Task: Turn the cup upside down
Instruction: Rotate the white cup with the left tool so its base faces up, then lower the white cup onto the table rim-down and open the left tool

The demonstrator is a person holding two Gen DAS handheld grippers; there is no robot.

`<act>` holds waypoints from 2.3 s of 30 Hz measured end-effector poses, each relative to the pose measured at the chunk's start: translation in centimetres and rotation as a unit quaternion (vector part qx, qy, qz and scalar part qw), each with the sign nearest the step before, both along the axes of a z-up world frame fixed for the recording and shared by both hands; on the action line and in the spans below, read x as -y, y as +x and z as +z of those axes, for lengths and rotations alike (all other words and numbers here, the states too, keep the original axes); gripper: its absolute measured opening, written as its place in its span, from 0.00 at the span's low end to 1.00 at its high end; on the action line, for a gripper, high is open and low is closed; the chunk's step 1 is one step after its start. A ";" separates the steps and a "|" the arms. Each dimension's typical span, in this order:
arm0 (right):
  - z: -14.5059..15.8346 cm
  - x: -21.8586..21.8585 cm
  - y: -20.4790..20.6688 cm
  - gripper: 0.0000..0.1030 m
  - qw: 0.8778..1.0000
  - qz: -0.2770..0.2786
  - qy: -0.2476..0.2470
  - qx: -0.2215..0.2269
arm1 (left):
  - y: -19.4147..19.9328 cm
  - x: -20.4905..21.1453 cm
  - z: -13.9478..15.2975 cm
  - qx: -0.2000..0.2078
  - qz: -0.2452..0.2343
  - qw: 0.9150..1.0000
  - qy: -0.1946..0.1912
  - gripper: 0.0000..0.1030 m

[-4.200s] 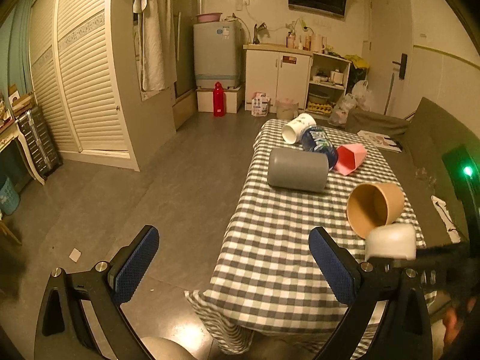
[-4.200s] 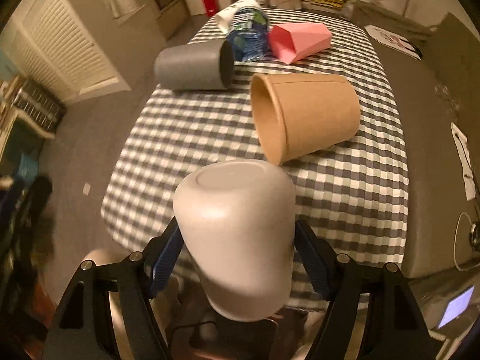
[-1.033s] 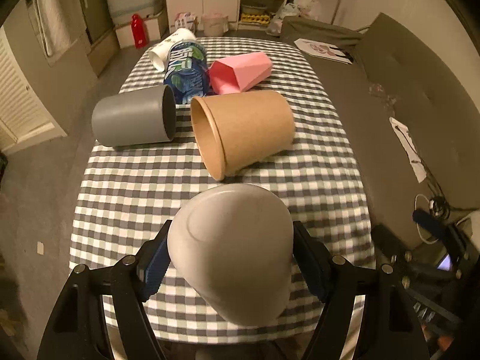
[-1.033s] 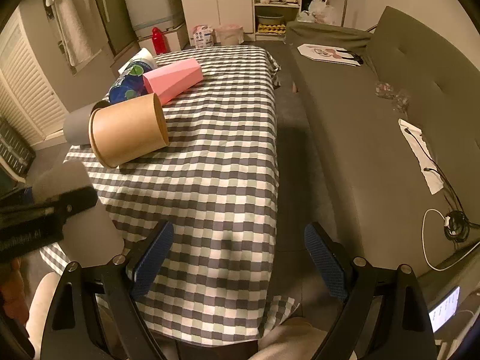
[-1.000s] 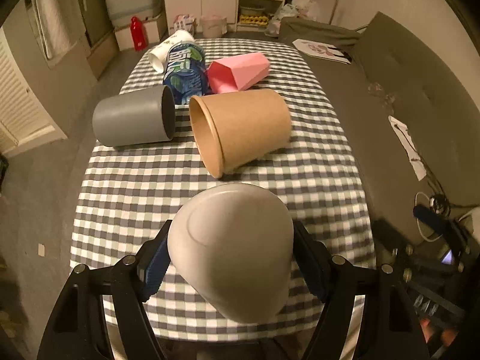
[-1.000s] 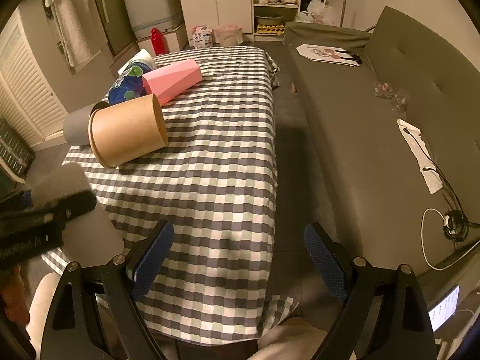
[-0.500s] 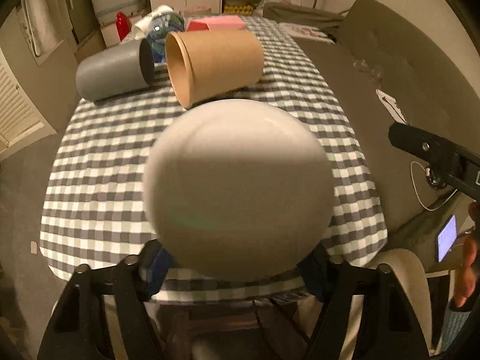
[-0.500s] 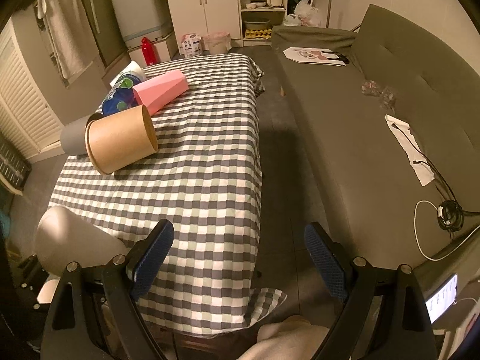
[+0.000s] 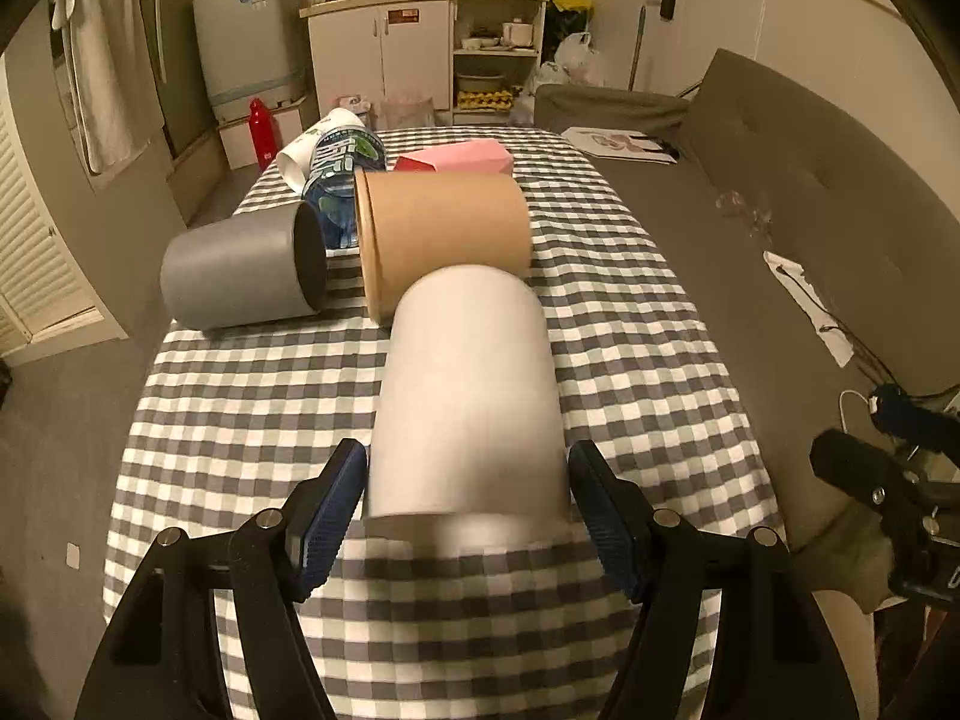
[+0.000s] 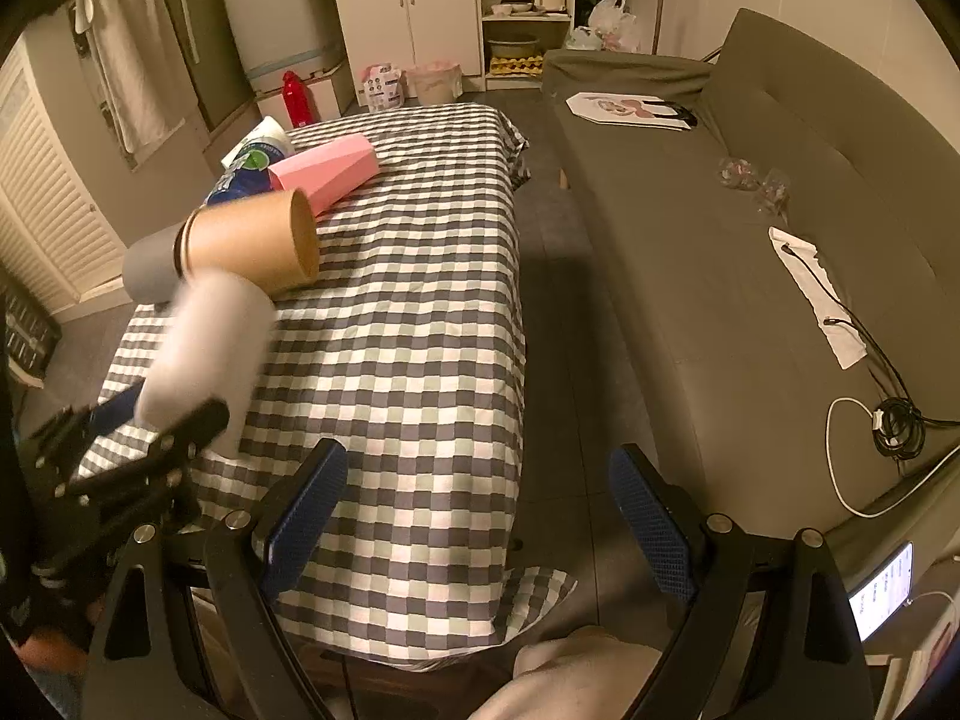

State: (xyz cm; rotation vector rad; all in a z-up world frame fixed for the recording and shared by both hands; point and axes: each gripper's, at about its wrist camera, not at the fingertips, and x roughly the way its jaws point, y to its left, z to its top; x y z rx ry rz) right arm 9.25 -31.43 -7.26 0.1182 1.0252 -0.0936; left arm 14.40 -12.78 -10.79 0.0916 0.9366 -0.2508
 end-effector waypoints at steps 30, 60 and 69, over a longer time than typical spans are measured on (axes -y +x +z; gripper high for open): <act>0.8 -2.1 -0.2 0.87 1.000 0.018 -0.008 0.006 | -5.7 -1.2 -4.4 -0.009 -0.031 0.999 0.019 0.69; 3.1 -8.6 -9.9 0.87 0.989 0.055 0.007 0.139 | -13.0 -10.2 2.6 0.100 0.034 0.994 -0.033 0.84; 0.4 -10.7 -11.5 0.93 0.988 0.054 -0.011 0.147 | -14.4 -12.5 2.4 0.111 0.067 0.991 -0.023 0.89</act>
